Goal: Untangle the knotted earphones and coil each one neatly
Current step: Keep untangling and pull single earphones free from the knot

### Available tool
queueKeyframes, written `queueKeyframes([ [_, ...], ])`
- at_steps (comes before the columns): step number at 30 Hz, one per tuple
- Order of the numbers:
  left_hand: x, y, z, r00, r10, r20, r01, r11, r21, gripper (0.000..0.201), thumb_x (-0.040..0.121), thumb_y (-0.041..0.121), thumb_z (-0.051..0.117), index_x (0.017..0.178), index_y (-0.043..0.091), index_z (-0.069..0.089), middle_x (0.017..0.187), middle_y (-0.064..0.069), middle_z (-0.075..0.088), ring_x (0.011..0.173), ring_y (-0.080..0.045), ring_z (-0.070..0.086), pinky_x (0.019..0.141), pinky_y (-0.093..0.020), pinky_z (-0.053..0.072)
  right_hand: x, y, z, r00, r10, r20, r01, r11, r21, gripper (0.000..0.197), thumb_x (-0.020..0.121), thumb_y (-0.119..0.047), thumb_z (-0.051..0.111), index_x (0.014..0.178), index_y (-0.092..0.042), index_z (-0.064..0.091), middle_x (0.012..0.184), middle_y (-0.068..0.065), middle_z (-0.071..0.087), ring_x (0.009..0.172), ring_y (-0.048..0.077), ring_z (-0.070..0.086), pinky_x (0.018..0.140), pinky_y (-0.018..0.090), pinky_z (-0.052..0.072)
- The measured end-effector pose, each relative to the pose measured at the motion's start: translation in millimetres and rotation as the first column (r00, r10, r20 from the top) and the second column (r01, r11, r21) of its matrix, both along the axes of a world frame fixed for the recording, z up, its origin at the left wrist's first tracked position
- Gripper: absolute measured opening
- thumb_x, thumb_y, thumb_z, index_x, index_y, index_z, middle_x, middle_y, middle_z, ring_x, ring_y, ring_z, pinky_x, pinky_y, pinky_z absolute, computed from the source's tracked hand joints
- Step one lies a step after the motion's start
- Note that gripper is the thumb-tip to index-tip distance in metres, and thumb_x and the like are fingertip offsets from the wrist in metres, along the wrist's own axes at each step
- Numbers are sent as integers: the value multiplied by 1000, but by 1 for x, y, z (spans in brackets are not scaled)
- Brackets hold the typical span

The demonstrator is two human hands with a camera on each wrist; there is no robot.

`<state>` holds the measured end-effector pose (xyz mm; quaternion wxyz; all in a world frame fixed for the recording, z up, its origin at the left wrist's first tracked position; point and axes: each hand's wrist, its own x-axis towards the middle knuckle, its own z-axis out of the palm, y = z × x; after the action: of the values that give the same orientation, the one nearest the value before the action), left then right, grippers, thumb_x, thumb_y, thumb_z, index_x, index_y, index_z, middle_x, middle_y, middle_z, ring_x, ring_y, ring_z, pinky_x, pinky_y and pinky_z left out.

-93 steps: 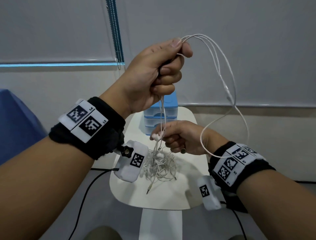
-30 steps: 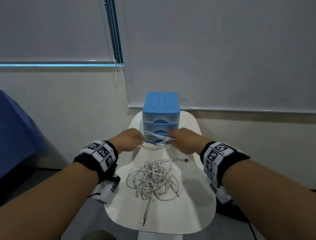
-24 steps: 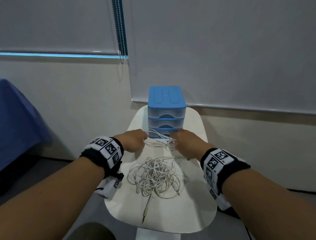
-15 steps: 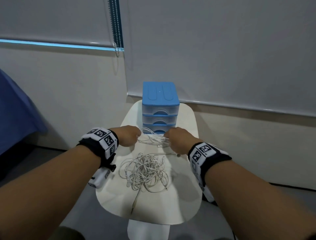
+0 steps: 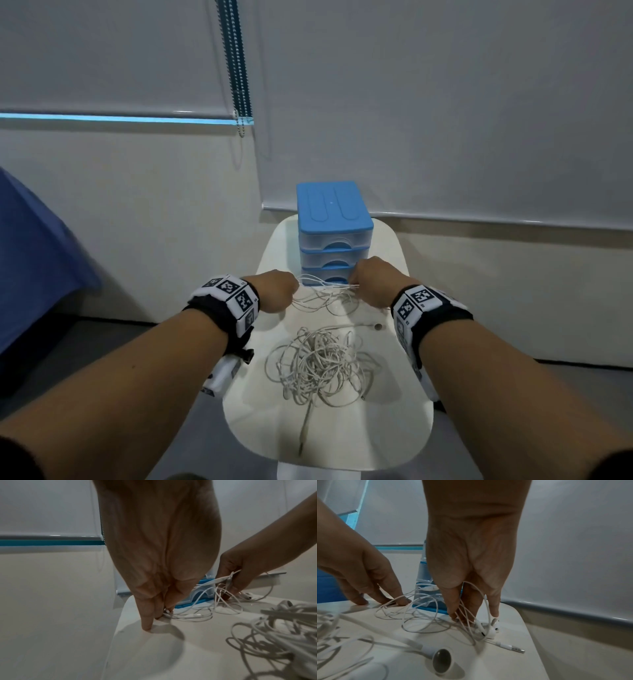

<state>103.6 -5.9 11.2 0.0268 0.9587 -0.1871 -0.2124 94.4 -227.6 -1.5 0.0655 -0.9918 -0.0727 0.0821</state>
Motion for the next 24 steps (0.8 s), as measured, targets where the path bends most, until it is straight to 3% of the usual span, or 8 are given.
queueKeyframes([
  [6, 1, 5, -10, 1000, -12, 4, 12, 1000, -13, 34, 105, 5, 31, 134, -3, 47, 139, -21, 54, 127, -35, 52, 92, -31, 36, 3, 0, 6, 999, -49, -16, 50, 998, 49, 23, 94, -16, 58, 105, -19, 79, 100, 14, 68, 93, 31, 63, 77, 28, 45],
  [11, 1, 8, -6, 999, 29, -18, -30, 998, -62, 35, 102, 2, 34, 134, -5, 48, 140, -22, 53, 130, -37, 50, 99, -35, 39, -8, 6, 8, 996, -79, -38, 82, 994, 73, 9, 88, -14, 69, 94, -17, 74, 93, 7, 65, 86, 26, 60, 71, 25, 40],
  [14, 1, 10, -4, 996, 78, -38, -81, 991, -106, 35, 103, 5, 34, 135, -3, 48, 143, -22, 52, 131, -37, 49, 101, -36, 39, -20, 1, 3, 993, -114, -38, 118, 985, 129, 29, 84, -19, 76, 112, -18, 70, 104, 3, 63, 93, 21, 56, 73, 22, 38],
  [16, 0, 11, -2, 992, 120, -43, -125, 982, -143, 37, 104, 8, 35, 139, 0, 46, 146, -21, 49, 133, -36, 48, 103, -35, 39, -26, -4, 2, 987, -158, -14, 159, 973, 170, 41, 83, -17, 75, 123, -17, 67, 122, 5, 65, 108, 23, 58, 83, 24, 41],
  [19, -2, 12, 3, 983, 182, -26, -184, 959, -214, 41, 103, 10, 40, 143, 1, 46, 150, -19, 47, 135, -34, 47, 104, -34, 38, -30, -6, 5, 971, -237, 18, 227, 949, 219, 41, 88, -17, 71, 128, -18, 63, 133, 7, 62, 123, 27, 56, 97, 32, 46],
  [21, -6, 12, 8, 977, 214, -18, -212, 947, -241, 42, 103, 10, 43, 143, 0, 48, 150, -18, 48, 134, -33, 48, 104, -33, 39, -27, -6, 13, 950, -312, 32, 293, 919, 262, 45, 88, -17, 69, 131, -19, 59, 134, 8, 60, 123, 30, 56, 104, 43, 47],
  [24, -11, 11, 17, 971, 235, -45, -239, 941, -239, 40, 104, 10, 43, 141, -1, 52, 147, -19, 51, 132, -33, 50, 102, -32, 41, -20, -5, 30, 926, -376, 25, 343, 869, 358, 57, 85, -16, 69, 139, -22, 49, 134, 9, 56, 117, 32, 59, 101, 51, 50],
])
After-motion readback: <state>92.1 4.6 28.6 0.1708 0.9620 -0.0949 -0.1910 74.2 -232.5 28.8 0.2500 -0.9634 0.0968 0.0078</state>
